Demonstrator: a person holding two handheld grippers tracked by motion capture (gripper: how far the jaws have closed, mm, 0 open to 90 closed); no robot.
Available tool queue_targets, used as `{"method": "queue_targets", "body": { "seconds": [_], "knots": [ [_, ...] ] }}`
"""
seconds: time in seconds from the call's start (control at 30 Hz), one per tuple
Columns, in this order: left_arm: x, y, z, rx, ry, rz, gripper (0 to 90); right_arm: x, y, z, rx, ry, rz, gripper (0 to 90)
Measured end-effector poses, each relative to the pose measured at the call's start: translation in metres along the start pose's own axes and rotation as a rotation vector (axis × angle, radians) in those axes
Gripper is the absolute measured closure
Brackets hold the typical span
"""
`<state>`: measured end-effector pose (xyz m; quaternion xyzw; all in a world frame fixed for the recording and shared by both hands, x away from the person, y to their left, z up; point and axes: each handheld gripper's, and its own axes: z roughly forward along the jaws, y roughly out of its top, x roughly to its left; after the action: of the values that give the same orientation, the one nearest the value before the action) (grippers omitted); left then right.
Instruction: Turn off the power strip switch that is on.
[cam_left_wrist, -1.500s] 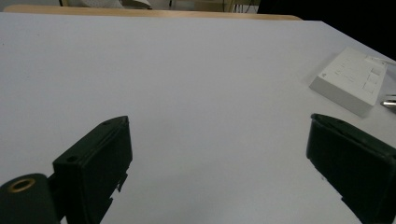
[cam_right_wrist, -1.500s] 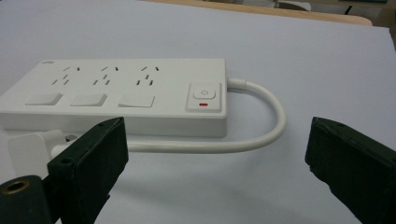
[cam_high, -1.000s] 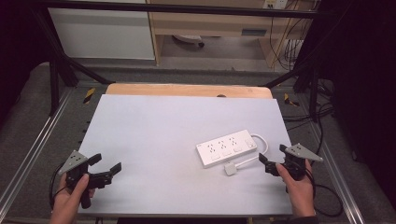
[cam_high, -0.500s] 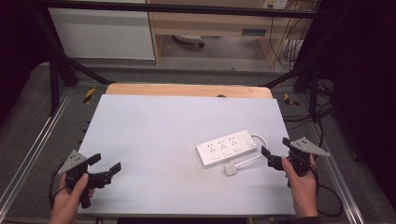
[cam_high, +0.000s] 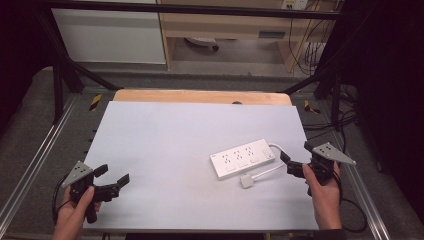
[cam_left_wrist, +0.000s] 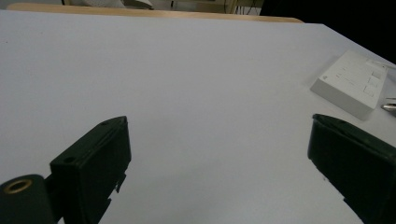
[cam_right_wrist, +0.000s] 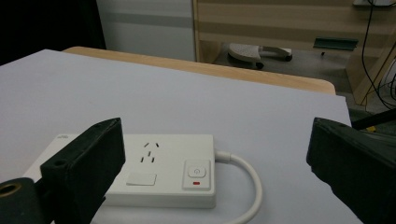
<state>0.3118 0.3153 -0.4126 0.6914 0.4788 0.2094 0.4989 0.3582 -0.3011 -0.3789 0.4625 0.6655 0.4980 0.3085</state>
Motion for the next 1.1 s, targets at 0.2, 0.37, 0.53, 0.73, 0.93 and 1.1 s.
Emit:
{"method": "queue_targets", "body": {
  "seconds": [0.2,0.37,0.53,0.73,0.93,1.1],
  "knots": [
    [0.000,0.000,0.000,0.001,0.000,0.000,5.8,0.003,0.006,0.005,0.014,-0.002,0.001,2.7],
    [0.000,0.000,0.000,0.002,0.002,-0.003,5.8,0.006,0.012,0.007,0.004,0.004,-0.001,2.2],
    [0.000,0.000,0.000,0.001,0.003,-0.003,5.8,0.009,0.015,0.011,-0.006,0.015,0.008,2.5],
    [0.000,0.000,0.000,0.002,0.004,-0.003,5.9,0.014,0.018,0.014,-0.003,0.030,0.002,3.7],
    [0.000,0.000,0.000,0.003,0.004,-0.002,5.9,0.021,0.024,0.017,-0.014,0.019,-0.034,27.0],
    [0.000,0.000,0.000,0.003,0.005,-0.003,5.9,0.026,0.026,0.020,-0.017,0.035,-0.066,46.8]
  ]
}}
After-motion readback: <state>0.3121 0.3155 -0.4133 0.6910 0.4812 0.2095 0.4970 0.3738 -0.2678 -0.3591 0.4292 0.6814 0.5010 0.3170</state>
